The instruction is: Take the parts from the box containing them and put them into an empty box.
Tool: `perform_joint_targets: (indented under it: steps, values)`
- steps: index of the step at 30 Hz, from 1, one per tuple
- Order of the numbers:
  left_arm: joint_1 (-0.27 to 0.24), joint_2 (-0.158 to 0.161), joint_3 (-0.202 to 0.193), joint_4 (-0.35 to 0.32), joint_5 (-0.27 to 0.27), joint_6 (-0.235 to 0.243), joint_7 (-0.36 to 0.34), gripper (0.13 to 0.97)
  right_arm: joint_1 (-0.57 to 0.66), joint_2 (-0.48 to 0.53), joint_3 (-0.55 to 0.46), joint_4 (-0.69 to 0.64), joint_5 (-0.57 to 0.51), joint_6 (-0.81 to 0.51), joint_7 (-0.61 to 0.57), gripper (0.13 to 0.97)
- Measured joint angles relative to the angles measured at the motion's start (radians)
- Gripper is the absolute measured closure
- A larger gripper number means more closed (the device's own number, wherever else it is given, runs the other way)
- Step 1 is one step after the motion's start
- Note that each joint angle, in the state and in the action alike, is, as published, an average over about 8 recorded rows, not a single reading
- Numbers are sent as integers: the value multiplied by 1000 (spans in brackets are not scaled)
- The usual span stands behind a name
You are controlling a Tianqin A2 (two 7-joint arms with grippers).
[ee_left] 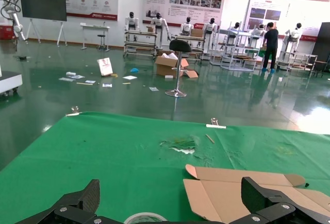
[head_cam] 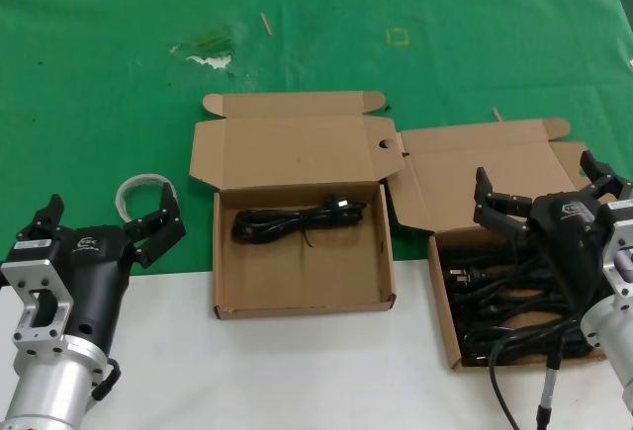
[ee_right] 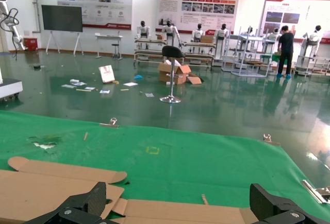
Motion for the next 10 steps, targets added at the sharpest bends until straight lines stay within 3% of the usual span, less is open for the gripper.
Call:
perform_joint_targets:
  steps: [10]
  values:
    - [0,0,0,0,0,0,0,132,0,0,0,0,0,0,0,129]
